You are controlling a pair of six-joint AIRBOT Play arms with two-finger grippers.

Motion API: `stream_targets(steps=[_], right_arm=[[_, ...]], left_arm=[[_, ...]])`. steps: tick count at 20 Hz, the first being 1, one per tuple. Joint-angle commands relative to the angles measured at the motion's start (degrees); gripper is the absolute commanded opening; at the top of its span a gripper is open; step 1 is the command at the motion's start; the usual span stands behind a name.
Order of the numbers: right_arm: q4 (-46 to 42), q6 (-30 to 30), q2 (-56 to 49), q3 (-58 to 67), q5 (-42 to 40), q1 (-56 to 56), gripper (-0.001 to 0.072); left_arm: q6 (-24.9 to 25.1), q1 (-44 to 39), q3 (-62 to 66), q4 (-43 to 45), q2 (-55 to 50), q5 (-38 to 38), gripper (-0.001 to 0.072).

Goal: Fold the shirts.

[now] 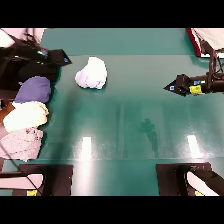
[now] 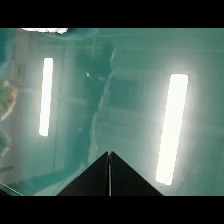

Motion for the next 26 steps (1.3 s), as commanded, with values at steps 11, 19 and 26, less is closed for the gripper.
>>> stream_targets(steps=[11,19,26], right_arm=[[0.0,0.0,0.0,0.0,1.5,0.0,0.0014],[-0.5,-2.0,9.1,3.5,-9.2,0.0,0.0014],[-0.6,-4.0,10.5,16.7,-10.3,0.0,0.0014]], left_arm=[[6.5,-4.4,0.3,-6.6,-18.7,11.9,0.0029],[17.3,-4.5,26.1,-16.6,-7.3,-12.8,0.0020],[18.0,-7.7,25.0,-28.4,11.7,-18.5,0.0021]])
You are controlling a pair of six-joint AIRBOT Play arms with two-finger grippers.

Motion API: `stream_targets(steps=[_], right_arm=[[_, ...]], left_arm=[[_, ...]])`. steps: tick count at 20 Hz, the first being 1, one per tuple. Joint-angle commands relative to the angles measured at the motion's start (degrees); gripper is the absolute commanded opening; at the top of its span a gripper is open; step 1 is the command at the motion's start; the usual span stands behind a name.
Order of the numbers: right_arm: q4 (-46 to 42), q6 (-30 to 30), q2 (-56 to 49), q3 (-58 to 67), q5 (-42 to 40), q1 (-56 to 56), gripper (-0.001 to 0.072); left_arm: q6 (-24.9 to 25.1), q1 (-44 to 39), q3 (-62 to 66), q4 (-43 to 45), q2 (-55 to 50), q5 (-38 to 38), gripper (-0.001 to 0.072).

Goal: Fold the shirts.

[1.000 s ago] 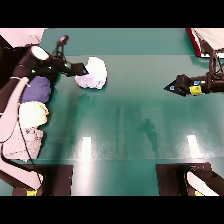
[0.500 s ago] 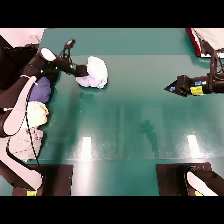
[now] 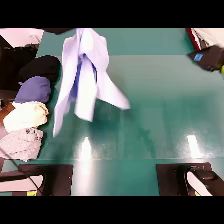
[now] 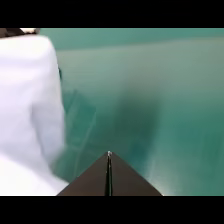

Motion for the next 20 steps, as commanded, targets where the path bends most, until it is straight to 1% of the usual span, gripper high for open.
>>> stream_targets(steps=[1,2,4,6,7,8,9,10,11,12,14,15,17,18,20], right_arm=[[-0.1,-1.3,0.5,5.1,-0.9,0.0,0.0014],[-0.1,-1.3,0.5,5.7,-0.6,0.0,0.0014],[0.0,-1.3,0.5,6.3,1.6,0.0,0.0014],[-0.1,-1.3,0.5,6.2,4.3,0.0,0.0014],[-0.1,-1.3,0.5,6.2,5.4,0.0,0.0014],[-0.1,-1.3,0.5,6.2,6.1,0.0,0.0014],[-0.1,-1.3,0.5,6.2,6.9,0.0,0.0014],[-0.1,-1.3,0.5,6.2,7.3,0.0,0.0014],[-0.1,-1.3,0.5,6.2,7.4,0.0,0.0014],[-0.1,-1.3,0.5,6.2,7.5,0.0,0.0014],[-0.1,-1.3,0.5,6.2,7.5,0.0,0.0014],[-0.1,-1.3,0.5,6.2,7.5,0.0,0.0014],[-0.1,-1.3,0.5,6.2,7.6,0.0,0.0014],[-0.1,-1.3,0.5,6.2,7.9,0.0,0.0014],[0.0,-1.3,0.0,6.2,8.2,0.0,0.0014]], left_arm=[[1.2,-3.3,-2.3,-2.1,6.4,-3.6,0.0021],[1.2,-5.2,-4.5,0.4,6.4,-4.7,0.0021],[1.2,-8.5,-11.5,8.5,6.4,-5.0,0.0021],[1.2,-9.6,-19.6,15.8,6.1,-2.3,0.0022],[0.1,-9.3,-23.5,19.0,5.2,-0.2,0.0022],[-2.4,-8.5,-26.4,22.3,4.3,1.9,0.0026],[-4.4,-7.4,-28.1,24.3,3.4,3.1,0.0255],[-8.2,-5.6,-28.3,25.4,2.1,3.1,0.0590],[-12.0,-3.4,-28.3,25.0,1.6,2.5,0.0654],[-13.9,-1.0,-28.4,24.1,1.7,0.9,0.0654],[-14.0,2.2,-29.1,22.7,1.7,-4.7,0.0653],[-14.1,2.3,-31.3,22.6,2.3,-6.3,0.0653],[-13.8,1.6,-41.4,18.5,5.5,-5.0,0.0653],[-13.8,0.9,-48.0,16.0,7.6,-2.8,0.0653],[-13.8,-0.4,-60.6,15.1,12.0,3.7,0.0653]])
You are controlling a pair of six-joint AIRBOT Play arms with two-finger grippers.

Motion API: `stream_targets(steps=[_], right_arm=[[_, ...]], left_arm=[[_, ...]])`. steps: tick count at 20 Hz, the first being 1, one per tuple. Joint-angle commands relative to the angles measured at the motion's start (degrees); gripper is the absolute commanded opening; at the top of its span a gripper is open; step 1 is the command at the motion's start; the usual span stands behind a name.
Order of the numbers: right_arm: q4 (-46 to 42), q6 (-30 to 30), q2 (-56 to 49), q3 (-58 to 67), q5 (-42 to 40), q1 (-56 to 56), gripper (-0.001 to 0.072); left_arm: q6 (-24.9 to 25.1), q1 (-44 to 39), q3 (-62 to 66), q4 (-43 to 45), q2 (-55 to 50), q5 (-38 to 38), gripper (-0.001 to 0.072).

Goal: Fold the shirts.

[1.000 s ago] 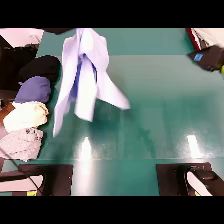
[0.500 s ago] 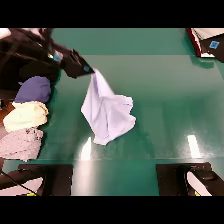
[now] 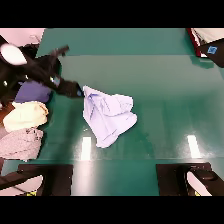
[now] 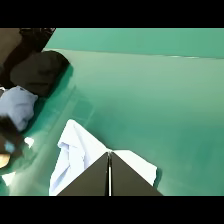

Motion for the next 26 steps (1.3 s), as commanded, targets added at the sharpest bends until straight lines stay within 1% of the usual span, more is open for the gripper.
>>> stream_targets(steps=[1,4,5,7,9,11,12,13,14,16,17,18,19,20,22,24,25,26], right_arm=[[0.1,0.0,-0.4,0.0,1.0,0.0,0.0014],[0.1,0.0,-0.6,0.0,1.4,0.0,0.0014],[0.1,0.0,-0.6,0.0,1.5,0.0,0.0014],[0.1,0.0,-0.6,0.0,2.0,0.0,0.0014],[0.1,0.0,-0.6,0.0,2.0,0.0,0.0014],[0.1,0.0,-0.6,0.0,2.3,0.0,0.0014],[0.1,0.0,-0.6,0.0,2.6,0.0,0.0014],[0.1,0.0,-0.6,0.0,3.0,0.0,0.0014],[0.1,0.0,-0.6,0.0,3.5,0.0,0.0014],[0.0,0.0,-0.6,0.0,4.2,0.0,0.0014],[0.0,0.0,-0.6,0.0,4.5,0.0,0.0014],[0.0,0.0,-0.6,0.0,4.8,0.0,0.0014],[-0.1,0.0,-0.7,0.0,5.0,0.0,0.0014],[-0.1,0.0,-1.1,0.0,5.5,0.0,0.0014],[0.0,0.0,-3.0,-1.2,9.9,0.0,0.0015],[0.0,0.0,-4.7,-7.4,11.1,1.1,0.0017],[0.1,-0.1,-5.4,-12.0,9.8,2.4,0.0089],[0.2,-0.1,-6.3,-16.6,7.4,4.3,0.0369]], left_arm=[[-0.8,-1.3,-19.5,-3.7,6.4,8.8,0.0653],[0.2,-4.7,-30.6,-10.6,8.3,18.0,0.0652],[0.3,-6.8,-32.7,-11.0,8.2,21.8,0.0652],[0.1,-10.3,-34.7,-11.0,8.2,29.4,0.0652],[0.1,-12.1,-34.8,-12.0,8.2,35.4,0.0652],[-0.8,-12.4,-34.8,-12.0,8.2,39.1,0.0652],[-0.9,-12.4,-34.8,-12.0,8.2,40.1,0.0639],[-0.8,-12.4,-34.5,-12.0,8.2,40.4,0.0513],[-0.8,-12.4,-34.0,-12.0,8.2,40.4,0.0479],[-0.8,-12.4,-32.9,-12.0,8.2,40.5,0.0477],[-0.7,-12.4,-32.5,-11.9,8.2,40.2,0.0315],[0.1,-12.4,-32.2,-11.6,8.2,39.4,0.0031],[0.9,-12.2,-31.4,-10.9,8.2,37.7,0.0021],[0.7,-11.4,-29.7,-8.6,8.3,34.2,0.0021],[0.7,-8.3,-23.4,-1.0,9.0,23.7,0.0021],[0.8,-5.3,-16.6,6.4,10.4,14.9,0.0021],[0.8,-4.0,-13.1,9.1,10.8,11.1,0.0021],[0.8,-3.3,-10.5,10.9,11.2,8.3,0.0021]])
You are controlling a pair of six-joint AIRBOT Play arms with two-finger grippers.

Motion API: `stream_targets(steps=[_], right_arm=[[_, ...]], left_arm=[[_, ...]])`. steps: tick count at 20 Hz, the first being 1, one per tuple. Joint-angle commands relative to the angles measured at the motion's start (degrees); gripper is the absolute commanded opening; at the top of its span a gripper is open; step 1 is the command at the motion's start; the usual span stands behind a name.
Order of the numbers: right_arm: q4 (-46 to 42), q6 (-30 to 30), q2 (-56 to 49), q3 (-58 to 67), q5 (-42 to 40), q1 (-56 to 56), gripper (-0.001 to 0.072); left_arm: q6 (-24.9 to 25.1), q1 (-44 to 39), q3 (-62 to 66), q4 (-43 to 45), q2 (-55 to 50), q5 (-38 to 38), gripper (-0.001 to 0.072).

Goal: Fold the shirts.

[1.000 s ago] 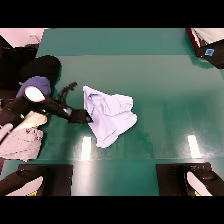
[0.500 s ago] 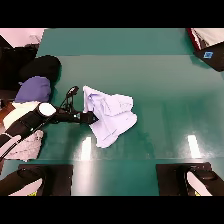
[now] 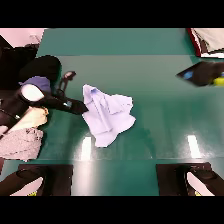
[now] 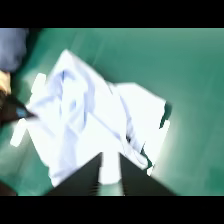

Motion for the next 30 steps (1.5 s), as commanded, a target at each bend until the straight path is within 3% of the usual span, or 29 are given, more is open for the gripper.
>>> stream_targets(steps=[1,7,11,16,19,20,21,22,28,30], right_arm=[[0.4,-0.1,-3.3,-13.0,-4.3,5.2,0.0504],[3.7,-6.0,-17.4,-24.2,-25.0,25.9,0.0504],[3.6,-6.1,-27.6,-18.5,-28.3,34.5,0.0504],[3.5,-6.5,-36.8,-9.5,-28.2,37.1,0.0497],[3.2,-6.5,-39.4,-6.9,-27.3,37.0,0.0388],[3.0,-7.0,-39.5,-6.4,-27.2,37.0,0.0189],[2.8,-7.9,-39.3,-5.8,-26.7,36.9,0.0052],[1.8,-8.2,-38.8,-5.3,-25.9,36.5,0.0014],[-21.6,-2.3,-27.4,-1.0,-11.4,28.2,0.0013],[-25.6,-1.9,-22.1,0.2,-7.6,23.8,0.0012]], left_arm=[[0.2,3.2,9.7,9.7,1.3,-13.9,0.0022],[0.2,3.2,11.2,8.4,1.2,-14.4,0.0021],[0.1,3.2,11.2,8.4,1.2,-14.4,0.0022],[0.1,3.2,11.2,8.4,1.2,-15.3,0.0022],[0.1,3.2,11.2,8.4,1.2,-16.0,0.0022],[0.1,3.2,11.2,8.4,1.2,-16.0,0.0022],[0.1,3.2,11.2,8.5,1.2,-16.2,0.0022],[0.2,3.2,11.3,9.1,1.2,-16.7,0.0022],[0.0,3.2,23.2,18.9,1.2,-23.9,0.0022],[0.2,3.2,29.1,20.7,1.2,-24.5,0.0021]])
